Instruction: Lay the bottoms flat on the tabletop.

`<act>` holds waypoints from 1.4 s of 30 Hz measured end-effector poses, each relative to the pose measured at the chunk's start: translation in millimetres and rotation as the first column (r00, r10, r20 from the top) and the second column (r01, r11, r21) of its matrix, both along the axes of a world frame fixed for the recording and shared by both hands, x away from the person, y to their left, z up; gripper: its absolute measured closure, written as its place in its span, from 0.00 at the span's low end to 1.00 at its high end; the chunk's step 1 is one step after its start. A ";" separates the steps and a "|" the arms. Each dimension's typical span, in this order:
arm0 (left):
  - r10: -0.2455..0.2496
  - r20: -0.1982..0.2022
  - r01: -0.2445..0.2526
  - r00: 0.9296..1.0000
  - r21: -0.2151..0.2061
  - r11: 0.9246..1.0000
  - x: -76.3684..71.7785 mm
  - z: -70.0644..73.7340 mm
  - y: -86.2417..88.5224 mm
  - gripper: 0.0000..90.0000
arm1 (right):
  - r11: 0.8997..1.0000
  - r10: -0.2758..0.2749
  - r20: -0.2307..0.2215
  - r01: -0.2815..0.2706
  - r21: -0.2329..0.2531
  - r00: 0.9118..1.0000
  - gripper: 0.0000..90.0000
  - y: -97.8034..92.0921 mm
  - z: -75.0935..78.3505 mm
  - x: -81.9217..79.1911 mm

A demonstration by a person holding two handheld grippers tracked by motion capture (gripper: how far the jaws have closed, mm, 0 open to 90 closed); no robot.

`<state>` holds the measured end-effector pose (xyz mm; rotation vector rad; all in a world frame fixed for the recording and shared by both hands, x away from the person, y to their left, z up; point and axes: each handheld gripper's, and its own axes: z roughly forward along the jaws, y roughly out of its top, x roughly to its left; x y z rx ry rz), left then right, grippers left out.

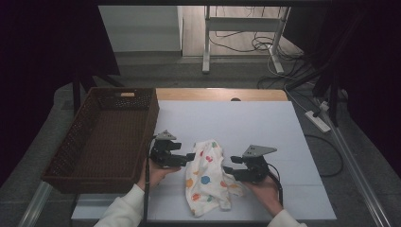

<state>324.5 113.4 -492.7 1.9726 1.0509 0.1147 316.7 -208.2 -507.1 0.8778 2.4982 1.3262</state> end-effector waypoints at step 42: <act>0.000 -0.011 -0.001 1.000 -0.004 1.000 2.2 -2.3 0.6 0.23 | 0.992 -0.118 -0.026 0.117 -0.037 0.993 0.49 21.8 -16.5 96.5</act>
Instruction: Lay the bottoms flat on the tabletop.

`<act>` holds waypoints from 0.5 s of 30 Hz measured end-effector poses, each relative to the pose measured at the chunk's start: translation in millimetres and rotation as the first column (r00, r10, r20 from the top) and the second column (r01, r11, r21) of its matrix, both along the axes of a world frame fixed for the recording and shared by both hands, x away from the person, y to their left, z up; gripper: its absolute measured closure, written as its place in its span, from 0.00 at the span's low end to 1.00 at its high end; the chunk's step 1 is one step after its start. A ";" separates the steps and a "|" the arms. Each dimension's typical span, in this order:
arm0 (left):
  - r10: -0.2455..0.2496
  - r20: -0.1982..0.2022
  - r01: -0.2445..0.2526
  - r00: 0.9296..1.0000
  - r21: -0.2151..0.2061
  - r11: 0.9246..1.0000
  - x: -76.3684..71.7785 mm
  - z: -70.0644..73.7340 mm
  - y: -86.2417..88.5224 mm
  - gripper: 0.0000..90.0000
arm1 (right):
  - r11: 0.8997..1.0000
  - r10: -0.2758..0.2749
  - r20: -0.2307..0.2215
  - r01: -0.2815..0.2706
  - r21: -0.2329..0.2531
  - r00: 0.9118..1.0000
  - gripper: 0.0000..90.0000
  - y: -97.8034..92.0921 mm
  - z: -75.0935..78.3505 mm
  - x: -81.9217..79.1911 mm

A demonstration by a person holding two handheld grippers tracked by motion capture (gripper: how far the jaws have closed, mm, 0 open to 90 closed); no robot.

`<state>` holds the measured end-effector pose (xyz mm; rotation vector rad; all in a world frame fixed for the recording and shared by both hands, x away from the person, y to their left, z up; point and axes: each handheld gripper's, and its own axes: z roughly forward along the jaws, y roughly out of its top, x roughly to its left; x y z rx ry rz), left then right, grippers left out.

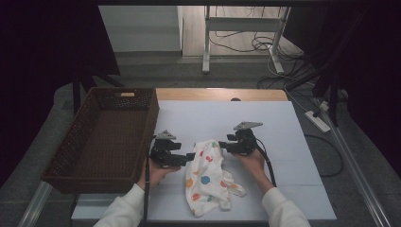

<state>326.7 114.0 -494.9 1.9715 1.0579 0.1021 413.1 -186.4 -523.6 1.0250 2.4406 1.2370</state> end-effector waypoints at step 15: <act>-0.001 0.002 0.001 1.000 -0.002 1.000 0.0 0.8 1.3 0.23 | 1.000 0.003 -0.028 -0.003 -0.026 1.000 0.49 2.2 -6.6 0.7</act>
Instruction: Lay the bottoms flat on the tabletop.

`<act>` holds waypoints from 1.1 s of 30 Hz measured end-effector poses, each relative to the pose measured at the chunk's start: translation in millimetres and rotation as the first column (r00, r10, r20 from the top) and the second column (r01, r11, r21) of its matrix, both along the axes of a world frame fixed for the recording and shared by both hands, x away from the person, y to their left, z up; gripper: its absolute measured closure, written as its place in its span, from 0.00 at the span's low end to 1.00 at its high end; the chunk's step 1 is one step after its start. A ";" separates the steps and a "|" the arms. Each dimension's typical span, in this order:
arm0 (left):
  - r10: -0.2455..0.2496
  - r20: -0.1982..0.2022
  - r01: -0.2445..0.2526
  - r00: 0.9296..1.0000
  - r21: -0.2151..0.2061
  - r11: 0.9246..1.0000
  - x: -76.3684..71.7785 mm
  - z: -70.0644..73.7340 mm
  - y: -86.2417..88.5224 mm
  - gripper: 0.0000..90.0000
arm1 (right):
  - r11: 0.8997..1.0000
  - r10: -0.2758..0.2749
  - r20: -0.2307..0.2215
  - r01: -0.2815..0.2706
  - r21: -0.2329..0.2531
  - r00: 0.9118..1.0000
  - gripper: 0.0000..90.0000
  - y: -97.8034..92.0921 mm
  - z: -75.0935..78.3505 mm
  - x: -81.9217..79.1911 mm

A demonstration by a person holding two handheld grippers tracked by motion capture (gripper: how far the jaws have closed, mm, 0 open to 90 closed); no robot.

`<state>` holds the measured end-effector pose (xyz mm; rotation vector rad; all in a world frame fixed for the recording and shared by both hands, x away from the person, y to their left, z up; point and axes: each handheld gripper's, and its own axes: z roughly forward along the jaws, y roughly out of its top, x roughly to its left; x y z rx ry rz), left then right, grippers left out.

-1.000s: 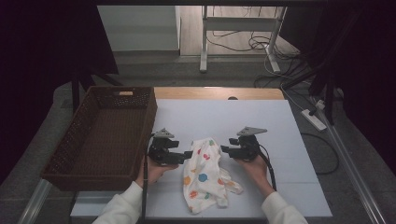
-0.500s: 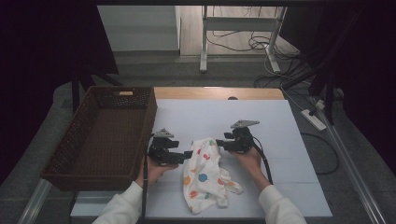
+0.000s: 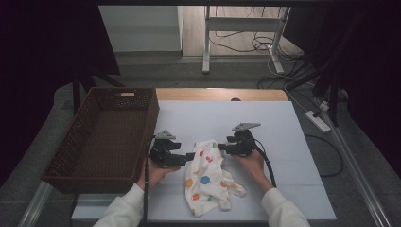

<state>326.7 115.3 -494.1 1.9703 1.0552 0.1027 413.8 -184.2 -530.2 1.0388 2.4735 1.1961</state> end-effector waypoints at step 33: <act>0.001 0.001 -0.001 1.000 0.001 1.000 0.7 -0.2 0.1 0.23 | 0.991 0.134 -0.041 -0.135 -0.018 0.990 0.47 42.0 -6.9 -18.0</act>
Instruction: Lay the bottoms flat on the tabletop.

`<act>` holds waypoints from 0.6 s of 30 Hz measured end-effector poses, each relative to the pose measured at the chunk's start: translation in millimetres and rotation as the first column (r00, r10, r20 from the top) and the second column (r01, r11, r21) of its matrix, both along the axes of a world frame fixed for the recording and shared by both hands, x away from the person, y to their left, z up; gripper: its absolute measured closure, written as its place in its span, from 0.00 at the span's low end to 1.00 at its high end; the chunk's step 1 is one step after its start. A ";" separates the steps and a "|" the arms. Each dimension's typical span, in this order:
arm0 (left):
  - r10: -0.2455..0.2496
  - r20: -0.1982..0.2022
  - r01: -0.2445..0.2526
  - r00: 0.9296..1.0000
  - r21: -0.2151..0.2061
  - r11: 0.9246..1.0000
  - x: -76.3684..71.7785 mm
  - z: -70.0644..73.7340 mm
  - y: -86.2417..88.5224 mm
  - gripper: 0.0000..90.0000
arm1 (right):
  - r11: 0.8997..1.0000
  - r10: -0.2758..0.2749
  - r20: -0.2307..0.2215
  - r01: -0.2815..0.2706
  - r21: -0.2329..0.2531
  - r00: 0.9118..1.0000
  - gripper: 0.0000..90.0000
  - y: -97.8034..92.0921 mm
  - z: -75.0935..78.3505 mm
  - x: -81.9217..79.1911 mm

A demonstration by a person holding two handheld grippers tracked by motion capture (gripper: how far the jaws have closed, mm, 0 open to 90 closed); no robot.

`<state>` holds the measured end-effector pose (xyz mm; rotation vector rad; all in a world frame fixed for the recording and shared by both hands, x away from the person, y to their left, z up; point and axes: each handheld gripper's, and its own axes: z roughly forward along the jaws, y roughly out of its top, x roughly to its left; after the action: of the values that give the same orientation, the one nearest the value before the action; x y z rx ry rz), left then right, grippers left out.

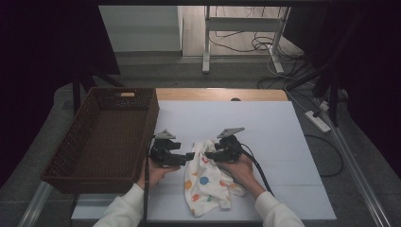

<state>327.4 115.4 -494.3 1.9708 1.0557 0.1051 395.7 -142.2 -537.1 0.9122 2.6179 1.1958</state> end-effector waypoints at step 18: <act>0.003 0.004 -0.003 1.000 -0.001 1.000 -0.1 1.3 1.1 0.23 | 1.000 0.018 0.054 -0.017 -0.014 0.998 0.87 0.6 7.8 -5.6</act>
<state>327.3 116.5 -493.0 1.9678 1.0562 0.1104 390.2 -141.6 -529.3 0.8448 2.5936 1.1885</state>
